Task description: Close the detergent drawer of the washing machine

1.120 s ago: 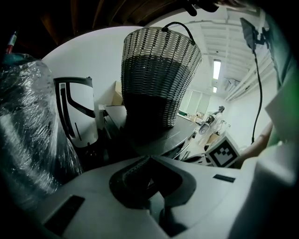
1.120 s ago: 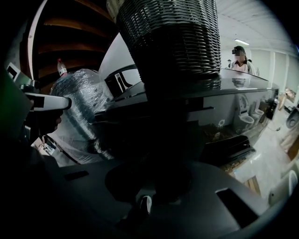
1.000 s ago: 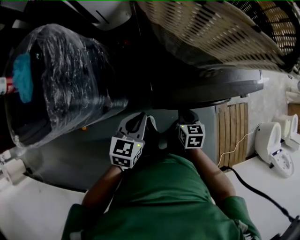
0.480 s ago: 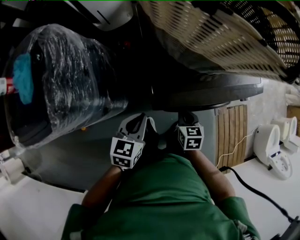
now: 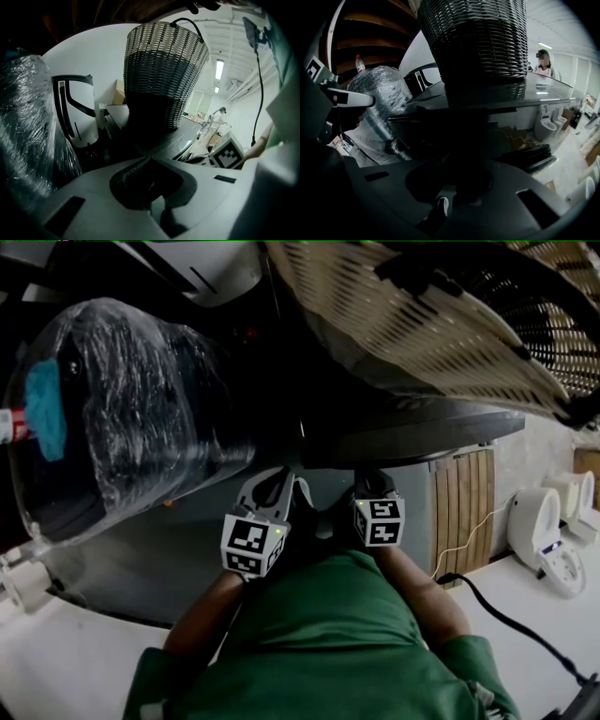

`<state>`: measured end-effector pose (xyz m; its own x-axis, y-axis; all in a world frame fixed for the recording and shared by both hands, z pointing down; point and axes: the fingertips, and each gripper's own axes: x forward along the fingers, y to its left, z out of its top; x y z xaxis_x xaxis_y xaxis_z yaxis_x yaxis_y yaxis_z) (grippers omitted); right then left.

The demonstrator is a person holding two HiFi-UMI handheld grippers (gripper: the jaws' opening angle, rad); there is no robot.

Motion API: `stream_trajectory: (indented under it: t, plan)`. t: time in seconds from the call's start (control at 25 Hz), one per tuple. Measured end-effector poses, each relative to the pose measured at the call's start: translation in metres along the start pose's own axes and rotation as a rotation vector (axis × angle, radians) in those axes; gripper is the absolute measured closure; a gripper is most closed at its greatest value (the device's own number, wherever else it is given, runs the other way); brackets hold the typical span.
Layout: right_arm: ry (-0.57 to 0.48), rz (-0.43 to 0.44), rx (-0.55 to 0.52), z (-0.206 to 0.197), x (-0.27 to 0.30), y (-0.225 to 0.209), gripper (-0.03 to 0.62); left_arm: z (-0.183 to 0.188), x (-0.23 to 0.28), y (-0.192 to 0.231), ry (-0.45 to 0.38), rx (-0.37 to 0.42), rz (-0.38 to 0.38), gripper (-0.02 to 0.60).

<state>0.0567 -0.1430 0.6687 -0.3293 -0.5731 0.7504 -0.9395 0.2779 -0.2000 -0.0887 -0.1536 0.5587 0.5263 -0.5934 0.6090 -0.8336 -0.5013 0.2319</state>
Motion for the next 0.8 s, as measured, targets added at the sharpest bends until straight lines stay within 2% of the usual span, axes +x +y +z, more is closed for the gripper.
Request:
stream_trajectory:
  t: [0.44, 0.8]
  plan:
    - [0.000, 0.004, 0.048, 0.002, 0.006, -0.003, 0.572, 0.001, 0.004, 0.008, 0.010, 0.017, 0.002, 0.561]
    - [-0.001, 0.046, -0.008, 0.004, 0.003, -0.001, 0.572, 0.011, -0.004, -0.008, -0.028, 0.028, -0.012, 0.561]
